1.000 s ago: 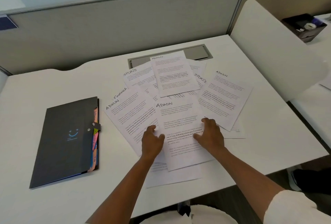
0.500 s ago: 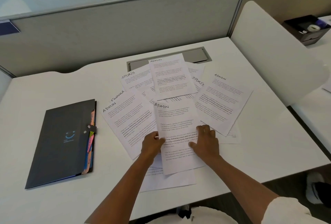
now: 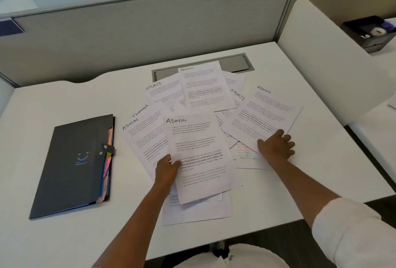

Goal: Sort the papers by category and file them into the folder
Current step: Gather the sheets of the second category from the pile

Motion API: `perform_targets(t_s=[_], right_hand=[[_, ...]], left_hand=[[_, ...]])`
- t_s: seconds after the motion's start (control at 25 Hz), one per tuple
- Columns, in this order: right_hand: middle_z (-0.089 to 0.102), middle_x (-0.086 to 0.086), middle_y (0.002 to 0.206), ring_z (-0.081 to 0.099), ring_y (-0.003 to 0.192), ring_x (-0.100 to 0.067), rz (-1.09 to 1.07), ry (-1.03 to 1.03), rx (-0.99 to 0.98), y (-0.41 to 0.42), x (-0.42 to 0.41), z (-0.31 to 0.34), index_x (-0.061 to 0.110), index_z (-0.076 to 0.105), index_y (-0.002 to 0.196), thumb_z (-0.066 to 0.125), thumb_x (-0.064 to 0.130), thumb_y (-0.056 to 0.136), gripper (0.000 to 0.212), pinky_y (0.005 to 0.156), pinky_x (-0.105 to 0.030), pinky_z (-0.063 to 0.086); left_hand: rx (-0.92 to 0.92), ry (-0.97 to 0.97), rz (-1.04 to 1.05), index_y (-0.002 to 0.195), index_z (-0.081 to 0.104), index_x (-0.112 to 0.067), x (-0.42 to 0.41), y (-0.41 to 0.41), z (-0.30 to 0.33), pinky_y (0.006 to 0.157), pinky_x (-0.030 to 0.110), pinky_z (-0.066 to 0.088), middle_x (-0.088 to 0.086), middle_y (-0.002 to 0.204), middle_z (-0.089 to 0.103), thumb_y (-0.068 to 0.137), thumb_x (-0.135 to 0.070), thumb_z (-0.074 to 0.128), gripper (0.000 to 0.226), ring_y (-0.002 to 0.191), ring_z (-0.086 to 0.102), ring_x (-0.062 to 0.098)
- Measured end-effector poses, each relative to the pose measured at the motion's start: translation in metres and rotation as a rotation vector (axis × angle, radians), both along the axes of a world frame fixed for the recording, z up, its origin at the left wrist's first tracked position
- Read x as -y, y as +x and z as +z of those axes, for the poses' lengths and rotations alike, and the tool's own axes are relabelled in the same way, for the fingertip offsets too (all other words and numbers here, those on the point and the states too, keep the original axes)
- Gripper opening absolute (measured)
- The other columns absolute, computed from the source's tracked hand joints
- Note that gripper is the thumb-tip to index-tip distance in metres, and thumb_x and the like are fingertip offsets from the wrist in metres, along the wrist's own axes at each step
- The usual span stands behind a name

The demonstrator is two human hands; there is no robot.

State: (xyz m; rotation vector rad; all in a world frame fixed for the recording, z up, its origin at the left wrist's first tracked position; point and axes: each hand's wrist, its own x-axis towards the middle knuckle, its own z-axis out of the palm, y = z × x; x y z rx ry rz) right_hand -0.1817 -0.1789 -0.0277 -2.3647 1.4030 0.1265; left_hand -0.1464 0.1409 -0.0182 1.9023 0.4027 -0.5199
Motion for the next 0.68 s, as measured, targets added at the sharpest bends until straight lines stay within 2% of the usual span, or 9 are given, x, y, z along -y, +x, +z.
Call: perform_targets(t_s=[0.16,0.4,0.52,0.68], right_hand=[[0.035,-0.023,0.133,0.037,0.121,-0.039,-0.090,0.044,-0.059,0.012,0.013,-0.002,0.007,0.024,0.138,0.074,0.044,0.074,0.089,0.096,-0.049,0.037],[0.034,-0.023,0.134,0.039,0.120,-0.038,-0.120,0.071,-0.045,0.021,0.016,0.000,0.010,0.014,0.145,0.081,0.036,0.072,0.103,0.097,-0.050,0.039],[0.044,-0.022,0.132,0.041,0.121,-0.039,-0.124,0.076,-0.001,0.022,0.021,0.000,0.011,0.014,0.145,0.078,0.025,0.075,0.097,0.097,-0.050,0.039],[0.059,-0.023,0.119,0.049,0.114,-0.040,-0.159,-0.031,0.154,0.017,0.025,0.000,0.011,0.025,0.140,0.072,0.008,0.077,0.079,0.091,-0.048,0.041]], left_hand=[[-0.004,-0.008,0.028,0.121,0.063,-0.015,-0.004,0.001,-0.001,0.091,0.043,0.055,0.002,0.117,0.068,0.093,-0.012,0.058,0.028,0.100,0.067,0.024],[-0.020,0.004,0.060,0.120,0.064,-0.014,-0.006,0.003,-0.003,0.094,0.046,0.054,0.004,0.118,0.069,0.092,-0.013,0.060,0.028,0.100,0.067,0.025],[-0.008,0.007,0.060,0.119,0.064,-0.015,-0.007,0.004,-0.004,0.093,0.047,0.055,0.004,0.118,0.069,0.092,-0.013,0.060,0.027,0.099,0.068,0.025],[-0.004,0.007,0.070,0.120,0.063,-0.014,-0.008,0.006,-0.004,0.091,0.043,0.056,0.003,0.117,0.068,0.092,-0.012,0.059,0.028,0.097,0.068,0.024]])
